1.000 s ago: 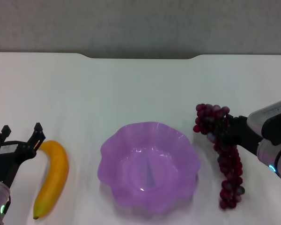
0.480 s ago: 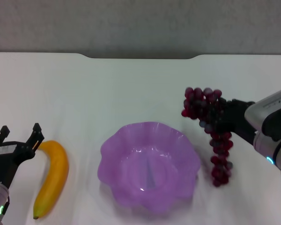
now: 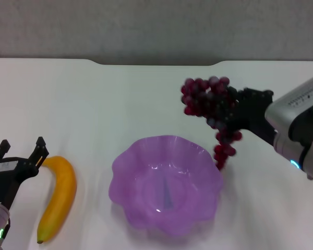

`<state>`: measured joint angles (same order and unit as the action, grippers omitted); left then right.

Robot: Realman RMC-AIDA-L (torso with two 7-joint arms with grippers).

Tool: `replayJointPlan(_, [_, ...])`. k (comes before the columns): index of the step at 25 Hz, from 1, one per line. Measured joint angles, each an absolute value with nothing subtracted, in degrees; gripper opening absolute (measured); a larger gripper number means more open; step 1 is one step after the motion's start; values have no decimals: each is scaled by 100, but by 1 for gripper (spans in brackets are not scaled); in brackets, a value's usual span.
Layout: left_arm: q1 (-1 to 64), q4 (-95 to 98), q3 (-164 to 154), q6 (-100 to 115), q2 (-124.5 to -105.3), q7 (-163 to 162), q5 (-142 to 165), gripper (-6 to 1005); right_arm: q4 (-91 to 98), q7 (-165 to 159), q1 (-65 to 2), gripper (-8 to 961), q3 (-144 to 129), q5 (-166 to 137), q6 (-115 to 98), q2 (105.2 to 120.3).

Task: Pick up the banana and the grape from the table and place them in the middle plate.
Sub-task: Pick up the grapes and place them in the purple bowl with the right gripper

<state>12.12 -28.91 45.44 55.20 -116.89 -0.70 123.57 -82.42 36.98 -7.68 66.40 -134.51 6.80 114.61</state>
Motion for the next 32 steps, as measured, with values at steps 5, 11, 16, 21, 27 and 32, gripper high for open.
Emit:
replayJointPlan(5, [1212,-2891,4544,5521,-11689,-70,12357,892,-8742,3937,-723,271,6620,-13463,858,11469])
replayJointPlan(11, [1217,-2891,4544,5526,-11689,-70,12357,892,-9158,3948,-783,271,6598,-13603,1035,11470])
replayJointPlan(16, [1228,-2891,4544,5528,-11689,-70,12357,892,-9300,3940,-971,269,6466,-13612,1062,11479])
replayJointPlan(21, [1242,-2891,4544,5534,-11689,-70,12358,892,-9212,3917,-1131,264,6239,-13612,1078,11489])
replayJointPlan(27, [1248,-2891,4552,5538,-11689,-70,12357,892,-8950,3907,-1278,259,5958,-13593,1046,11487])
replayJointPlan(32, [1252,-2860,4592,5538,-11691,-70,12350,892,-8751,3911,-1276,259,5741,-13591,958,11486])
